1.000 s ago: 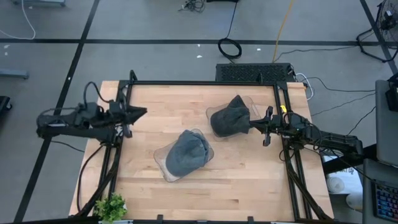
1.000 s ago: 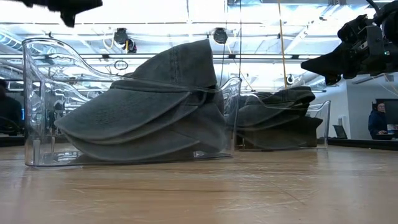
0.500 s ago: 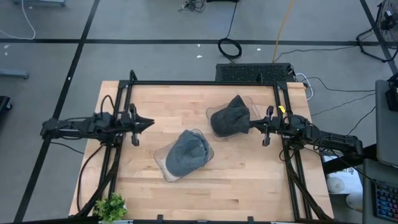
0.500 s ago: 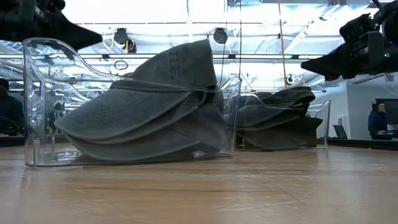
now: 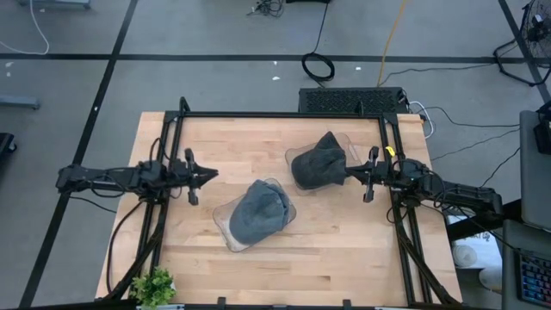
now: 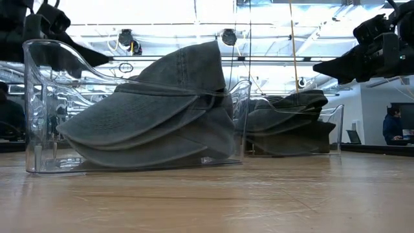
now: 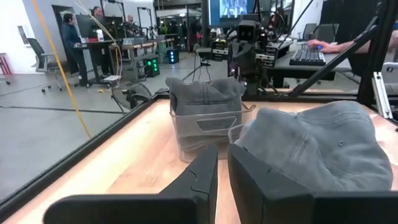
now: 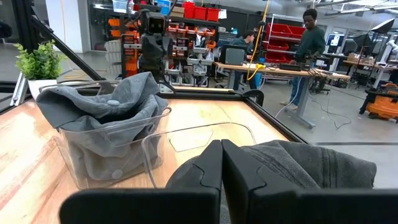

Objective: Pick & Place hat
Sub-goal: Return to Home Position

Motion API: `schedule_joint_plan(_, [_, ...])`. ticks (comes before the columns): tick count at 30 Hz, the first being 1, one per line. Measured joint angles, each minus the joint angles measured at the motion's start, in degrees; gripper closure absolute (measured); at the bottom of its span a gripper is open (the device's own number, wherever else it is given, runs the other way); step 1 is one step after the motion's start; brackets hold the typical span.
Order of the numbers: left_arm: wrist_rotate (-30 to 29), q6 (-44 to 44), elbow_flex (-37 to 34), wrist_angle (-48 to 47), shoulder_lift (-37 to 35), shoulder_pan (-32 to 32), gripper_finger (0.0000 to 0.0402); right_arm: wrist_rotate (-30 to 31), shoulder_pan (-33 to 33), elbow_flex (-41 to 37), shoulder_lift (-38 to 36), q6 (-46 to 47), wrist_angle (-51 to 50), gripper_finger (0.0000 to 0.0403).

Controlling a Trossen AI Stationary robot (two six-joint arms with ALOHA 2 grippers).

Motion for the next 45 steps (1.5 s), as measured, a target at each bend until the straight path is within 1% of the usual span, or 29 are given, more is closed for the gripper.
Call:
schedule_joint_plan(3, [0.1, -0.5, -2.7, 3.3, 0.0, 0.0, 0.0363, 0.0, 0.0, 0.0, 0.0, 0.0, 0.0, 0.0403])
schedule_joint_plan(4, [0.0, -0.8, -2.8, 2.3, 0.0, 0.0, 0.0365, 0.0, 0.0, 0.0, 0.0, 0.0, 0.0, 0.0403])
schedule_joint_plan(8, [0.0, -2.1, -2.8, 1.3, 0.0, -0.1, 0.0365, 0.0, 0.0, 0.0, 0.0, 0.0, 0.0, 0.0403])
schedule_joint_plan(15, [0.1, -0.6, -2.7, -0.1, 0.1, -0.5, 0.0364, 0.0, 0.0, 0.0, 0.0, 0.0, 0.0, 0.0403])
schedule_joint_plan(45, [0.1, -0.7, -2.7, 0.3, 0.1, -0.5, 0.0364, 0.0, 0.0, 0.0, 0.0, 0.0, 0.0, 0.0403])
